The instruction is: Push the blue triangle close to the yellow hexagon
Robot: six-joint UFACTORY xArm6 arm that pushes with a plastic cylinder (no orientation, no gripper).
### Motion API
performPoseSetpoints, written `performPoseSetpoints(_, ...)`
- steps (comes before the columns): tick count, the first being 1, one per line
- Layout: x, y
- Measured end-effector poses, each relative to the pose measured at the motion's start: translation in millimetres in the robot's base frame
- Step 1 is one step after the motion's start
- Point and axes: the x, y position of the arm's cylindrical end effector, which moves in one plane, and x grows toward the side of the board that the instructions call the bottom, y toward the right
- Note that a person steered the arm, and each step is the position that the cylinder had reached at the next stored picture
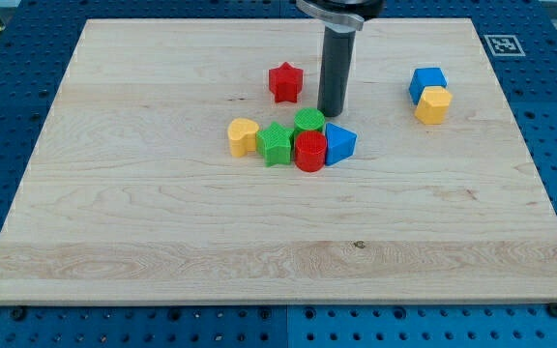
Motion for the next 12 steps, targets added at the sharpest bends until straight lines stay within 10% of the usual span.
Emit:
performPoseSetpoints(6, 68.6, -28.3)
performPoseSetpoints(12, 48.8, 19.8)
